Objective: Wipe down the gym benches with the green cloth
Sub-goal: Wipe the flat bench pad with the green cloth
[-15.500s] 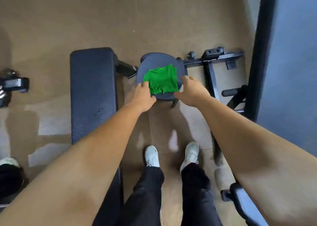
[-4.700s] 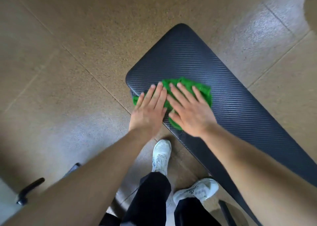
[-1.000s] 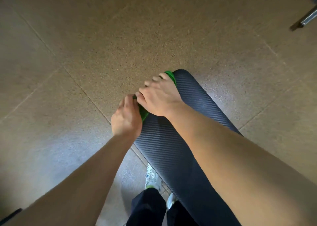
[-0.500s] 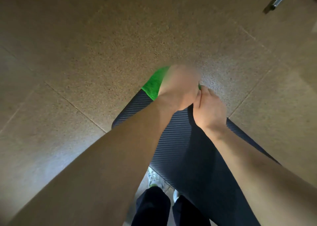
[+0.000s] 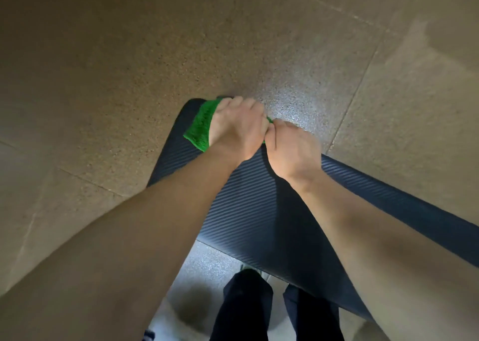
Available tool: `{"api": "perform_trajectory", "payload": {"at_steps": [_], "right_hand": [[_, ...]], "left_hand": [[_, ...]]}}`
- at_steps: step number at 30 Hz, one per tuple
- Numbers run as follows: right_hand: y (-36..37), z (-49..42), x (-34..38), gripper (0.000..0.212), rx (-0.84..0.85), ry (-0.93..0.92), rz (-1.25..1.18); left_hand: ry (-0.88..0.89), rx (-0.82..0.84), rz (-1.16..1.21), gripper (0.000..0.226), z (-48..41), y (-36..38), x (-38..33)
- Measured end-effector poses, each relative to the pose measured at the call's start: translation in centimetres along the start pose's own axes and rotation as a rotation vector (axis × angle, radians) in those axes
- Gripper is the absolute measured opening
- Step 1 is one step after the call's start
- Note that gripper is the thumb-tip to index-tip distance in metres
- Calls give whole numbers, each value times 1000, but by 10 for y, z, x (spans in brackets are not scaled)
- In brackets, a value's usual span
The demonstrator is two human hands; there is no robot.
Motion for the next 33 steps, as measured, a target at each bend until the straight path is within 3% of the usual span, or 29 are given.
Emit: {"api": "perform_trajectory", "payload": {"at_steps": [4, 8, 13, 18, 22, 25, 29, 33], "right_hand": [[-8, 44, -75, 39, 19, 137, 49], [-9, 33, -59, 41, -53, 156, 58], [4, 4, 5, 52, -82, 116, 17], [-5, 35, -53, 43, -87, 94, -21], [-16, 82, -138, 40, -124, 132, 56], [-16, 98, -173, 44, -108, 177, 85], [-19, 81, -143, 42, -152, 171, 97], [-16, 60, -98, 46, -154, 106, 43]], "left_hand": [[184, 29, 16, 32, 13, 5, -89], [352, 1, 46, 30, 15, 1, -73], [185, 42, -46, 38, 5, -2, -2], [-27, 61, -112, 49, 14, 3, -64], [44, 84, -41, 45, 24, 16, -163], [151, 91, 59, 36, 31, 21, -199], [313, 43, 1, 30, 26, 9, -170], [199, 58, -29, 34, 20, 6, -120]]}}
Point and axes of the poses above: each hand's wrist, its own z-axis away from the middle knuckle, its own y-axis out of the palm, x = y × z, the point moved 10 cm from there along -z, towards the middle knuckle, and after that the axes turned 2 degrees about -x, right-handed, at the moved point
